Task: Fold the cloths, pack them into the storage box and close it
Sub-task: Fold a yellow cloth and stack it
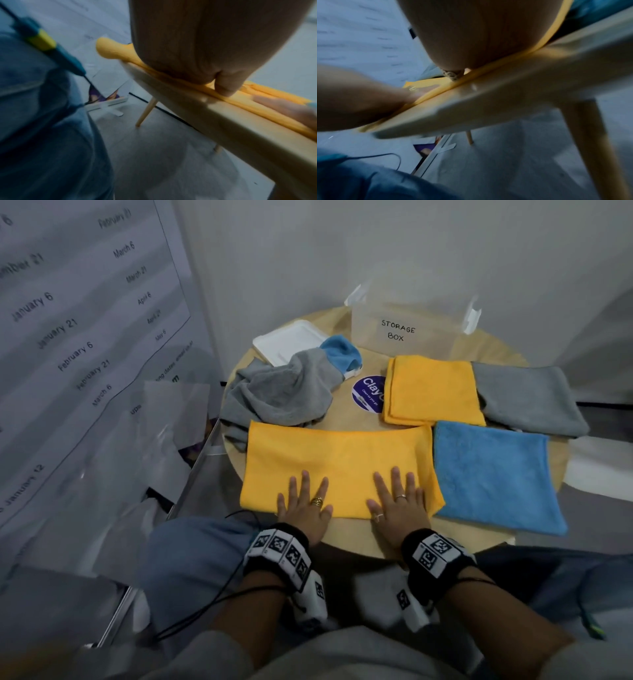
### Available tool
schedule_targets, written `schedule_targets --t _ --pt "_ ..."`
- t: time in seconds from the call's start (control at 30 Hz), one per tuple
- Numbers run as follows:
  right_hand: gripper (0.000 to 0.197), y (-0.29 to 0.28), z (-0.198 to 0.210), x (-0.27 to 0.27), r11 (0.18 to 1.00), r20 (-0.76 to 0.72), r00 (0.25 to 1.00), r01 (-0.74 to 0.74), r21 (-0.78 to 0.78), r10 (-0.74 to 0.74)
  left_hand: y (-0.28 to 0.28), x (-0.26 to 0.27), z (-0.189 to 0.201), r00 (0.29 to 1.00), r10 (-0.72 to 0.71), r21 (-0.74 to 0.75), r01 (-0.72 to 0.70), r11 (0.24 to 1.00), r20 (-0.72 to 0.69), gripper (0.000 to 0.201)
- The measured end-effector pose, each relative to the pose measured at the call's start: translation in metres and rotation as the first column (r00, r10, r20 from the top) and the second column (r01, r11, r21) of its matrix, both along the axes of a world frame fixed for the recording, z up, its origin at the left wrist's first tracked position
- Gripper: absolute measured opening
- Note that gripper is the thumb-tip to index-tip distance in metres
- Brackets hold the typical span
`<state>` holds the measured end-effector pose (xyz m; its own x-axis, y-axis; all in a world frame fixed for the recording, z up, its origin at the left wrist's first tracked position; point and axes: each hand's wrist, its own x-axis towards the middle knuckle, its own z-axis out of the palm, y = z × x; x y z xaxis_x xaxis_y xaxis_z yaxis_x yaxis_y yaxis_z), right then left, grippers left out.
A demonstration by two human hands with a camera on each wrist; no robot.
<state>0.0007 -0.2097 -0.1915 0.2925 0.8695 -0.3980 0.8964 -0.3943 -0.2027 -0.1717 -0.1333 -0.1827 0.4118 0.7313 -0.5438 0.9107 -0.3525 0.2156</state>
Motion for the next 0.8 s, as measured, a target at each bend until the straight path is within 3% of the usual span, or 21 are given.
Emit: schedule_targets --t 0.07,0.27,0.37,0.4,0.47,0.53,0.63,0.8 --pt "0.066 -0.008 0.003 0.011 0.998 -0.039 0.997 0.066 -0.013 -0.066 0.004 -0.009 0.002 1.0 0.004 -0.026 -0.005 1.0 -0.013 0.059" --pt "0.079 -0.008 0.019 0.0 0.974 0.008 0.982 0.186 -0.126 -0.187 0.018 -0.029 0.009 0.989 0.126 -0.07 -0.131 0.989 -0.075 0.063" --pt "0.071 0.009 0.036 -0.013 0.991 0.07 0.988 0.136 -0.011 -0.135 0.025 -0.026 0.019 0.961 0.272 0.086 -0.266 0.96 -0.059 0.062" --pt "0.067 0.017 0.039 -0.016 0.996 0.082 0.995 0.058 0.074 -0.064 0.026 -0.019 0.023 0.969 0.245 0.18 -0.238 0.954 -0.017 0.063" --pt "0.064 0.034 0.037 -0.022 0.984 0.055 0.996 -0.08 0.161 0.072 0.027 0.003 0.026 0.998 0.041 0.292 -0.055 0.955 0.056 0.062" --pt "0.06 0.045 0.029 -0.026 0.989 -0.003 0.993 -0.119 0.093 0.12 0.026 0.019 0.021 0.992 -0.108 0.222 0.092 0.971 0.061 0.06" --pt "0.061 0.048 0.015 -0.02 0.994 -0.034 0.998 -0.057 -0.097 0.054 0.034 0.015 0.007 0.995 -0.096 0.081 0.095 0.992 0.005 0.061" --pt "0.098 0.03 0.015 0.005 0.979 -0.027 0.993 0.11 -0.17 -0.116 0.053 -0.02 0.001 1.0 0.012 0.079 -0.01 0.997 -0.024 0.103"
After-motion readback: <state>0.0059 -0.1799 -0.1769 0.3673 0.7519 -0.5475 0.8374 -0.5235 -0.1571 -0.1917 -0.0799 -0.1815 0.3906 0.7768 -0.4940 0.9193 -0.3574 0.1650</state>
